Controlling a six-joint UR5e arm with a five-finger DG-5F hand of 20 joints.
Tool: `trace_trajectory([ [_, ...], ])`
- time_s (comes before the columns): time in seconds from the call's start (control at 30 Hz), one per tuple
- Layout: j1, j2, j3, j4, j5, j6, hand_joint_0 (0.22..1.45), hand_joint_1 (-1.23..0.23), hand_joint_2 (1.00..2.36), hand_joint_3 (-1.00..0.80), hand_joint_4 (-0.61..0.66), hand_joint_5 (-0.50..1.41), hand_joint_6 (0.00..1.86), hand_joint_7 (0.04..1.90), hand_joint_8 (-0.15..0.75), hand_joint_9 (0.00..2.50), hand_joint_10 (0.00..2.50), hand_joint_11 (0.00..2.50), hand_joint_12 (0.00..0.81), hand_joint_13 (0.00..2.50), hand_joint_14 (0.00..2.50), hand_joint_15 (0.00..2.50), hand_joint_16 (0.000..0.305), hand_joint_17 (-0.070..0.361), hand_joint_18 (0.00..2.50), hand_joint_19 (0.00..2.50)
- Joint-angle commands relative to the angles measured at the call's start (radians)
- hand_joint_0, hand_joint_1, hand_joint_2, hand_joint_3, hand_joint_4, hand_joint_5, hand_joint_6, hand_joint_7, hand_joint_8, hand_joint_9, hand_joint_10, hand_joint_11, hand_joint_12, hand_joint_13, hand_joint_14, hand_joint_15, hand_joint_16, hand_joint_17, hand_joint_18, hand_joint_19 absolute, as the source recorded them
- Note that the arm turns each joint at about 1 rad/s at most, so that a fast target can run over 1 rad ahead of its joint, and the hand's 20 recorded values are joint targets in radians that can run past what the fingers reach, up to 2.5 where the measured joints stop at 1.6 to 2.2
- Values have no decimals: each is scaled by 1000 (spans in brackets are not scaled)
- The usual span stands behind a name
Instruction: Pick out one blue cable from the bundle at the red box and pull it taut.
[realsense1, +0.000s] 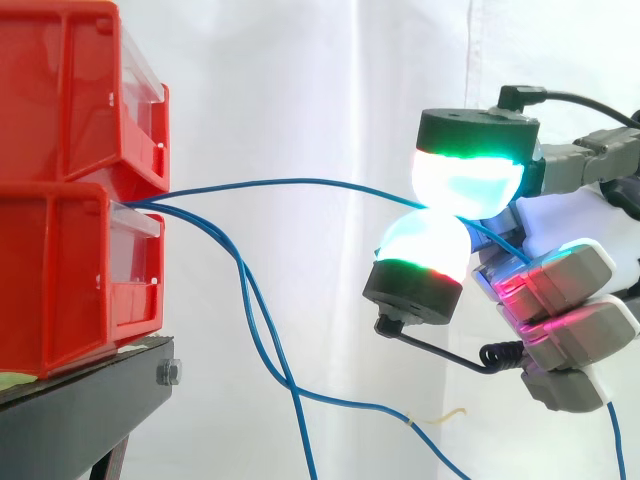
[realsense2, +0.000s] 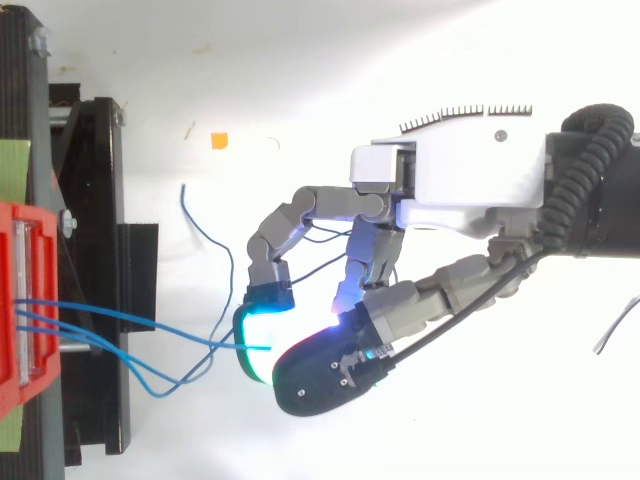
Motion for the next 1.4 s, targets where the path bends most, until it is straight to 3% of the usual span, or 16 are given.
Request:
trace_trajectory([
  [0.0,0,0,0,0,0,-1,708,-809,1021,-147,-144,-128,931,1009,288,1365,22,1020,331,1251,23,897,43,97,1051,695],
  [1.37,0,0,-1,0,0,-1,703,-816,1021,-141,-143,-126,928,1023,291,1350,23,941,333,1223,27,854,42,94,991,647],
])
